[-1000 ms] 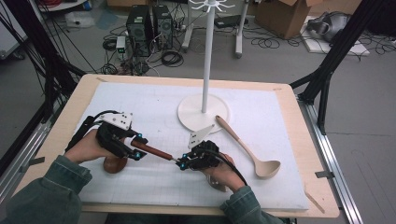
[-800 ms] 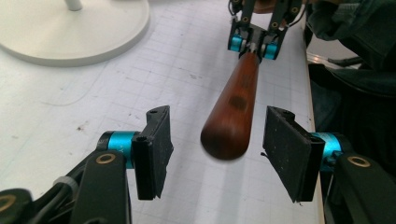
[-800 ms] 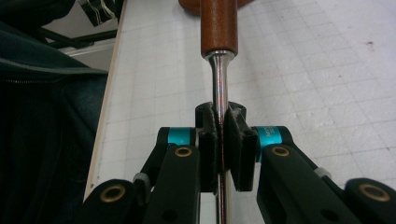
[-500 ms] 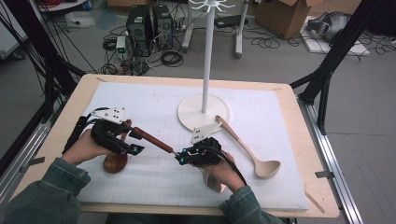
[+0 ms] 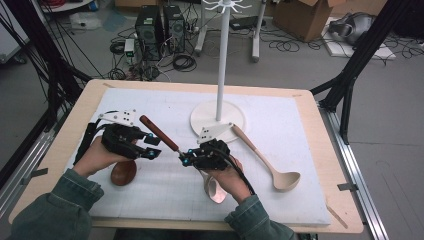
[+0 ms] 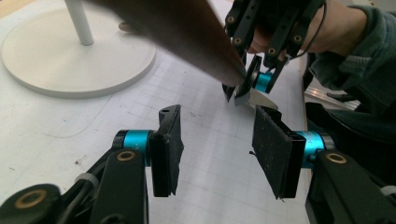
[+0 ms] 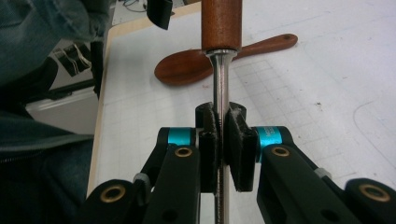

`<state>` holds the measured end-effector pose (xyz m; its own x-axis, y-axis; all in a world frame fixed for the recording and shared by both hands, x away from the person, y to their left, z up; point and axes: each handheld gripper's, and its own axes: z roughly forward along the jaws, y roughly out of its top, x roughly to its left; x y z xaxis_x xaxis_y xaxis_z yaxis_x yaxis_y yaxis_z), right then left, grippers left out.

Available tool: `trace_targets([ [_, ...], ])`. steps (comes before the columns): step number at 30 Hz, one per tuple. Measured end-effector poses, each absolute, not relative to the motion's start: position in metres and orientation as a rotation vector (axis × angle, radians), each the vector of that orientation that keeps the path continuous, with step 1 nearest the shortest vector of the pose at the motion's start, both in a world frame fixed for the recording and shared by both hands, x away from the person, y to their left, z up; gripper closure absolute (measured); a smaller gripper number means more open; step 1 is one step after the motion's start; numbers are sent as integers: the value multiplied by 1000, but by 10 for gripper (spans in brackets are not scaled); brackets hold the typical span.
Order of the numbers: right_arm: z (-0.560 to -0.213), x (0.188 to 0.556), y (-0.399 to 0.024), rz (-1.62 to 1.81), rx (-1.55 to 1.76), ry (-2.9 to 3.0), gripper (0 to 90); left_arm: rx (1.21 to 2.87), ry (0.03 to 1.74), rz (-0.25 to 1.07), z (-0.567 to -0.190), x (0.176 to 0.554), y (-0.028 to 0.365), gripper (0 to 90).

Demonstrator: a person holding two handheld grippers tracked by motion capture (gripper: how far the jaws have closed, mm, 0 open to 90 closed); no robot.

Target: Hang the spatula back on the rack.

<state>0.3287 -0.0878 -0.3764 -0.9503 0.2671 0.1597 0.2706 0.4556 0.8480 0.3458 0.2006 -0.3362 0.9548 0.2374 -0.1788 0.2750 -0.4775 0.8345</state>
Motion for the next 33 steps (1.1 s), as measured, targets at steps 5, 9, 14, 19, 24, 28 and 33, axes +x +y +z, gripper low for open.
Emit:
trace_targets([
  [5, -381, 331, -85, -1552, -540, -2660, 841, 2067, 380, -47, -338, 346, 198, 520],
  [9, -383, 332, -84, -1549, -552, -2653, 840, 2041, 415, -41, -338, 347, 196, 524],
  [14, -382, 332, -81, -1560, -573, -2662, 840, 2001, 462, -36, -334, 349, 196, 535],
  [19, -375, 330, -75, -1566, -569, -2658, 839, 1976, 485, -14, -326, 350, 196, 541],
  [24, -373, 330, -71, -1572, -558, -2649, 833, 1952, 502, -12, -321, 350, 197, 584],
  [28, -374, 334, -73, -1572, -536, -2612, 799, 1938, 492, -34, -320, 350, 199, 607],
  [33, -377, 338, -78, -1503, -479, -2580, 761, 1923, 471, -56, -319, 350, 200, 634],
])
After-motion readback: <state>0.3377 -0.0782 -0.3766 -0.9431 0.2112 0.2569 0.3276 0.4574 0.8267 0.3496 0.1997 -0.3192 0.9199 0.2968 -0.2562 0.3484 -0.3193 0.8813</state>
